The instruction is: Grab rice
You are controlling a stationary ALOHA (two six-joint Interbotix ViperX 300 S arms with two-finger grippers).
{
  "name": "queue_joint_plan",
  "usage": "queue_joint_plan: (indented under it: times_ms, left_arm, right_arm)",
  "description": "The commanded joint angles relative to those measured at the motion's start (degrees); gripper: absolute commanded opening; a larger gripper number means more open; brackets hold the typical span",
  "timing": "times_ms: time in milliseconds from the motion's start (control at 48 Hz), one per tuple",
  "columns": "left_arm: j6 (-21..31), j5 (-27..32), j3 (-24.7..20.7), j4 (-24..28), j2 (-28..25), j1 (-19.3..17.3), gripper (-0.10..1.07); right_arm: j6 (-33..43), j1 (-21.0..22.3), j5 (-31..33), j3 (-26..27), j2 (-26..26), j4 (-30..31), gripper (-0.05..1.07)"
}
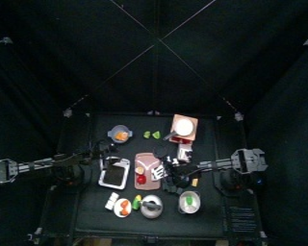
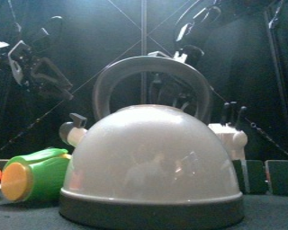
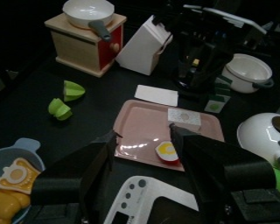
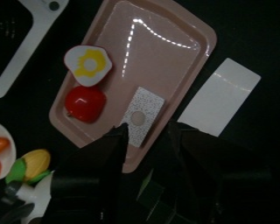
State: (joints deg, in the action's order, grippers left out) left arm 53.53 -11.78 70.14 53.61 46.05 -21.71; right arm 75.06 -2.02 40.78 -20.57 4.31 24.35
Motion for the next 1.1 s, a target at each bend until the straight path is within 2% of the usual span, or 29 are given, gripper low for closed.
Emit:
queue_joint_plan:
  times_ms: [0, 271, 708, 1083]
  left_arm:
    - [-0.26, -0.53, -0.53, -0.26, 0.62, -0.09, 0.88]
    - [-0.53, -0.44, 1.49, -0.53, 3.25, -0.09, 0.88]
    - [-0.53, 0.00, 1.93, -0.79, 4.04, -0.79, 0.88]
    - [-0.53, 0.00, 2.11, -2.11, 4.04, -2.20, 0.88]
  right_arm:
    - [-0.09, -0.09, 1.76, 2.99, 0.44, 0.97, 0.84]
    - [0.00, -0.35, 2.81, 4.57, 4.83, 0.88, 0.96]
    - [-0.09, -0.26, 2.90, 7.91, 11.16, -3.25, 0.96]
    - [-0.09, -0.09, 2.64, 9.76, 14.50, -3.52, 0.96]
